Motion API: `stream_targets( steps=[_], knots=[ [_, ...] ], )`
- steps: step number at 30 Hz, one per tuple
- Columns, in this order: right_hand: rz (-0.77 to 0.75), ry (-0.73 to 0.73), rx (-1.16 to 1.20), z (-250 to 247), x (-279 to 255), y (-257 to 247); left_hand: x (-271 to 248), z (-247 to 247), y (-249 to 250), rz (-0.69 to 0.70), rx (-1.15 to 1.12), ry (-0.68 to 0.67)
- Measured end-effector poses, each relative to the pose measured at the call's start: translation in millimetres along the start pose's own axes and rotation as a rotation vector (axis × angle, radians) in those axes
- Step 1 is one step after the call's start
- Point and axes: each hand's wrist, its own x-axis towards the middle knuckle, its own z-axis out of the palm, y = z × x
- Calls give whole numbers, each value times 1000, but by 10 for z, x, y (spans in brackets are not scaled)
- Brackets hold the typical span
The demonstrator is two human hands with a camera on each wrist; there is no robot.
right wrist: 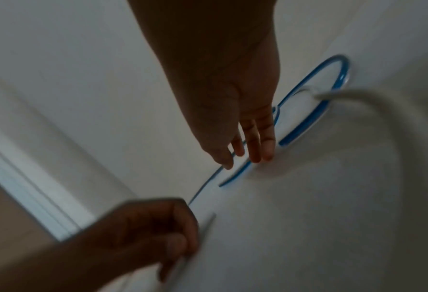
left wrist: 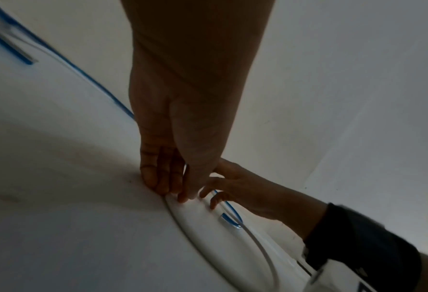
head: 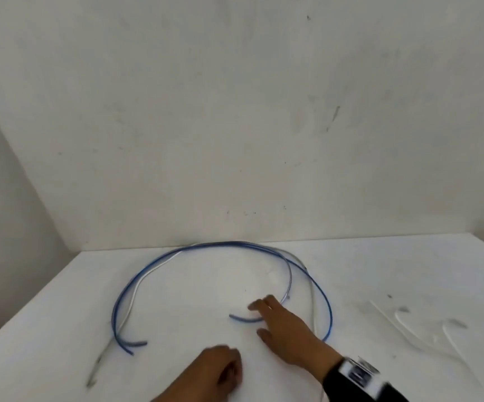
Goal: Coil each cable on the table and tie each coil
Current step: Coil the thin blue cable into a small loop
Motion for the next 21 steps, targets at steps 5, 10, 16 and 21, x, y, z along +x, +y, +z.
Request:
stream_targets(
  steps=[5,10,16,21],
  knots=[
    [15,40,-213,157,74,-112,-138,-40,177,-25,-71,-136],
    [-132,185,-74,64,-203,-360,-208,-95,256,-42,-86,-90],
    [-181,393,601,-378,-580,-780,-140,-321,692,101,-202,381],
    [-186,575,794,-866,-797,-878,-94,-557,1230,260,-528,358]
  ],
)
